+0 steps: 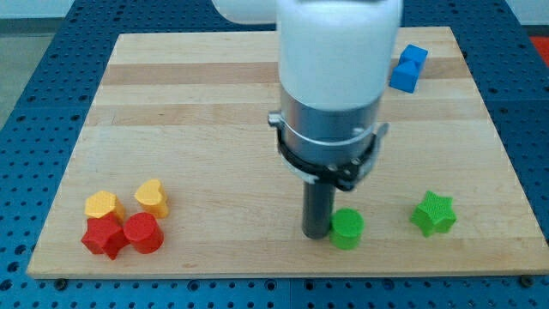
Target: Place the green circle closer to the red circle
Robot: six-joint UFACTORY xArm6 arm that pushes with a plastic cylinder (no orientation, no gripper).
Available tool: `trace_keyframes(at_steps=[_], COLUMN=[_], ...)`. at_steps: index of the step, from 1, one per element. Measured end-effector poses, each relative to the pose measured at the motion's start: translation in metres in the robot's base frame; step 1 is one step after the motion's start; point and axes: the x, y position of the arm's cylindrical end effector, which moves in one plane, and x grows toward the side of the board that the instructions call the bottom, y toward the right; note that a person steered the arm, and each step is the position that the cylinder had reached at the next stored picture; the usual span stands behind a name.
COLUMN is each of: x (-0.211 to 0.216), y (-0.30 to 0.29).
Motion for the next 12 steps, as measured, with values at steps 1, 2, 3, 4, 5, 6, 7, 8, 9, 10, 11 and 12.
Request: trace_keyframes(at_steps=[1, 2, 3, 4, 5, 6, 7, 8, 9, 10, 11, 12], x=[0.012, -0.013, 0.012, 0.013, -0.029, -0.053, -0.09, -0.07, 0.017, 0.032, 0.03, 0.017], y=[0.024, 0.024, 0.047, 0.085, 0.093, 0.093, 0.119, 0.204, 0.241, 0.234, 0.206, 0.168])
